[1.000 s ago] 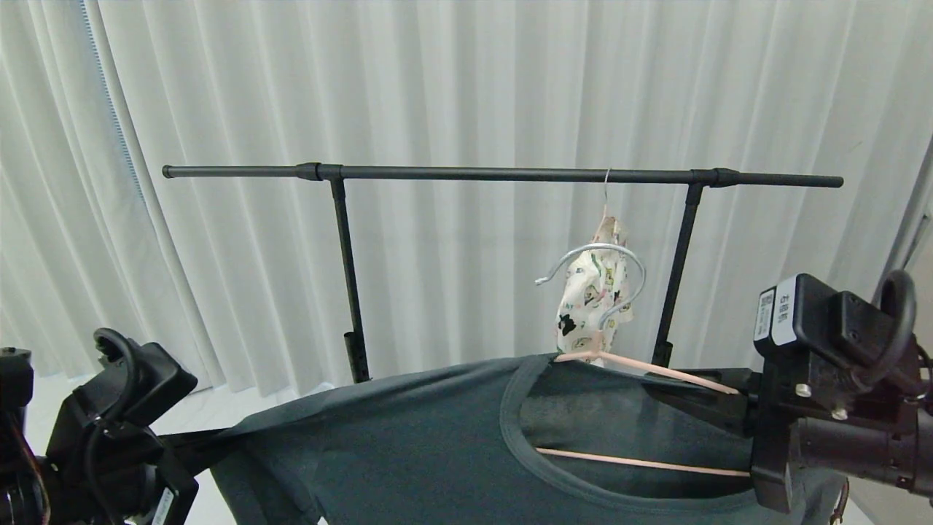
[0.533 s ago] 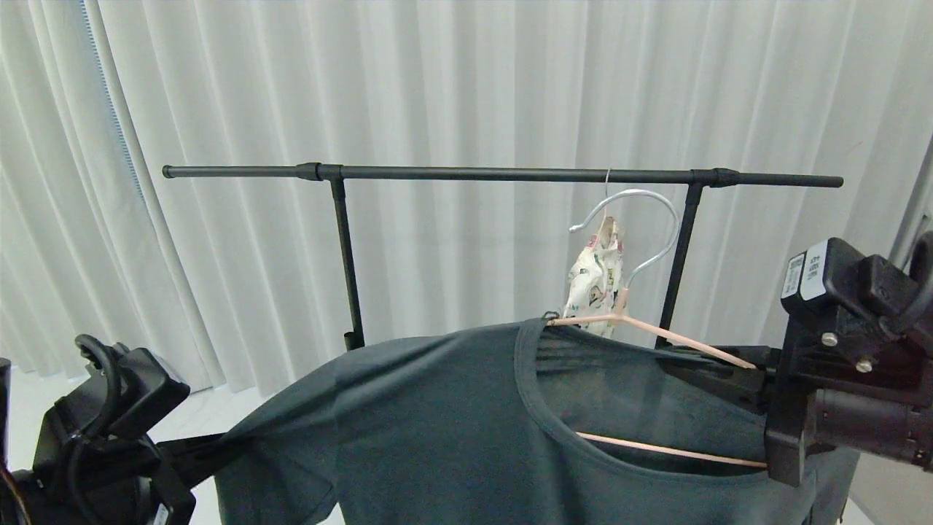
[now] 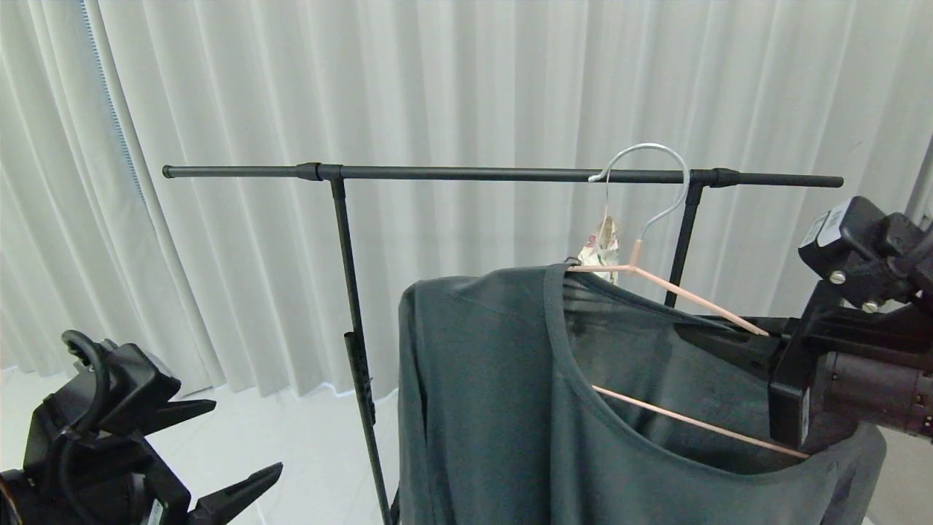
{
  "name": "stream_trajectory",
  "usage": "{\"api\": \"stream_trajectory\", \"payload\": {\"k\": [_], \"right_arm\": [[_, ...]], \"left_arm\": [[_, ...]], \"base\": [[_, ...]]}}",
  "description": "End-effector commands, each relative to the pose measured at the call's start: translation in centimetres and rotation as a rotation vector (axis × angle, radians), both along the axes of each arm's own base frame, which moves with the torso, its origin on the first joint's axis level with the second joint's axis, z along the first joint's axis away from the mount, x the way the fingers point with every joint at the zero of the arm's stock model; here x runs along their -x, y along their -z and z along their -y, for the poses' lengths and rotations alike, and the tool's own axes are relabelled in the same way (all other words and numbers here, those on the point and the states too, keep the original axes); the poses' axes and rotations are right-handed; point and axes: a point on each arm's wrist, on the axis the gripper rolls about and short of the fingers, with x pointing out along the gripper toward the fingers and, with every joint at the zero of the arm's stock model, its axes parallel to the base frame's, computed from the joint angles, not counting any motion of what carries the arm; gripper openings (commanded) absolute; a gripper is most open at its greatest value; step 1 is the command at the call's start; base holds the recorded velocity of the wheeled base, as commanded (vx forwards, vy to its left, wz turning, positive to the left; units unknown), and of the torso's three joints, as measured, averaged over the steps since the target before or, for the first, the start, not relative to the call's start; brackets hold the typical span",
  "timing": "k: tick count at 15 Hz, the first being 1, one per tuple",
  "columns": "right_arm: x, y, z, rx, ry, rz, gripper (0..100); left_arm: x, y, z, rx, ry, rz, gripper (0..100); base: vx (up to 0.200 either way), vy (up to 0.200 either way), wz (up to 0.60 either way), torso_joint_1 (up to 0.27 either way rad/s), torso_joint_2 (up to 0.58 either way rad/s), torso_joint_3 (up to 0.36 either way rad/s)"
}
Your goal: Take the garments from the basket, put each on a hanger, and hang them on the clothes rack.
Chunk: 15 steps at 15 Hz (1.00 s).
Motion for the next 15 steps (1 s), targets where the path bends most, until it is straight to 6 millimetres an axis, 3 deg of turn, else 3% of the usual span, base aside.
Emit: {"api": "stream_trajectory", "payload": {"k": [1, 5, 7, 12, 15], "right_arm": [[-0.6, 0.0, 0.6, 0.021, 0.063, -0.016, 0], [-2.5, 0.1, 0.9, 0.037, 0.227, -0.097, 0], [-4.0, 0.4, -0.2, 0.006, 0.320, -0.143, 0], [-5.6, 0.9, -3.6, -0.016, 0.363, -0.183, 0], [-6.2, 0.8, -4.6, -0.020, 0.363, -0.182, 0]], "left_arm": [[-0.5, -0.8, -0.1, 0.033, -0.030, 0.028, 100], [-2.5, -2.0, -0.1, 0.039, -0.092, 0.147, 100], [-2.9, -1.9, -0.1, 0.020, -0.127, 0.156, 100], [-2.9, -1.9, 0.5, 0.004, -0.120, 0.157, 100], [-2.9, -1.8, 0.8, -0.005, -0.123, 0.154, 100]], "base": [[0.000, 0.000, 0.00, 0.000, 0.00, 0.000], [0.000, 0.000, 0.00, 0.000, 0.00, 0.000], [0.000, 0.000, 0.00, 0.000, 0.00, 0.000], [0.000, 0.000, 0.00, 0.000, 0.00, 0.000], [0.000, 0.200, 0.00, 0.002, 0.00, -0.001]]}}
